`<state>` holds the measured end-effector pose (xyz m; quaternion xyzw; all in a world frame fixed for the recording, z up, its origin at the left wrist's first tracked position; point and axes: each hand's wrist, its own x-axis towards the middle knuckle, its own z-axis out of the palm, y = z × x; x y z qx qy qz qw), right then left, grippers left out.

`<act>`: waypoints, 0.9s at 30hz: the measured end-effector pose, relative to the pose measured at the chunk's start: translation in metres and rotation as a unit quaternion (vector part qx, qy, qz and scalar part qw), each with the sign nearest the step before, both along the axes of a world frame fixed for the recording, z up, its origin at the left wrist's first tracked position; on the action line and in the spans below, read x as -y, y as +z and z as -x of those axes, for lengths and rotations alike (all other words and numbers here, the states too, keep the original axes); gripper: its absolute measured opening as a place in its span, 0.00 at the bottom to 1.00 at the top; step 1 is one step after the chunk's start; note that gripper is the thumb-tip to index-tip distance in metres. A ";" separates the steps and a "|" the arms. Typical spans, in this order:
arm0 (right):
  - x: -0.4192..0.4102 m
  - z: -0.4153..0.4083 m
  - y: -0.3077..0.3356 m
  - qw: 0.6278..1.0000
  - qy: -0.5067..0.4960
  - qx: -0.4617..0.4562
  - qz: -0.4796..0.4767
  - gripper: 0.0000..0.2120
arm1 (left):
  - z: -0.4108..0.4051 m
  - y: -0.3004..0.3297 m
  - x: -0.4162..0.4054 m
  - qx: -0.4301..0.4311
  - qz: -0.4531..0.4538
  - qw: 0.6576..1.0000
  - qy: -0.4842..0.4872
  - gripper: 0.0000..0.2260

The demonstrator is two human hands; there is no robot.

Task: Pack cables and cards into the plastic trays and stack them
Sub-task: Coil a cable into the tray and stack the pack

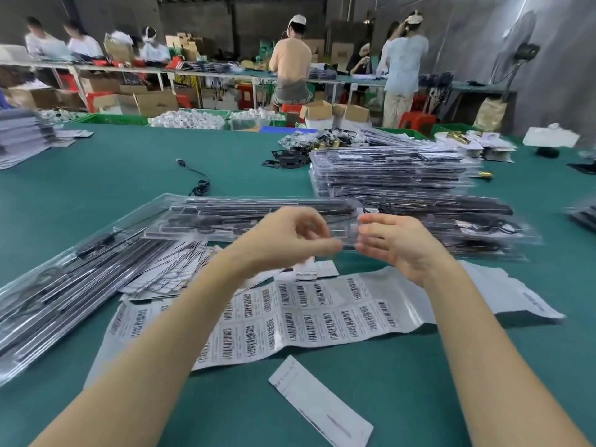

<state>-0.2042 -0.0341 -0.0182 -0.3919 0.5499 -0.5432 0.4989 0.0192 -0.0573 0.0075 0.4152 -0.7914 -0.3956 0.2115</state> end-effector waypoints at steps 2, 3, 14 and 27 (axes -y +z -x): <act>-0.002 0.003 0.000 1.000 0.017 0.019 -0.006 0.11 | -0.005 -0.012 0.011 0.150 0.252 0.956 0.030 0.21; -0.002 0.004 0.000 0.999 0.026 0.028 -0.011 0.12 | -0.009 -0.016 0.014 0.192 0.306 0.932 0.030 0.23; -0.003 0.009 0.001 0.989 0.012 -0.148 -0.018 0.11 | -0.036 -0.014 0.029 0.142 0.269 0.951 -0.048 0.25; -0.005 0.024 0.003 0.801 -0.105 -0.578 0.112 0.06 | -0.036 -0.028 0.028 0.125 0.301 0.945 0.004 0.21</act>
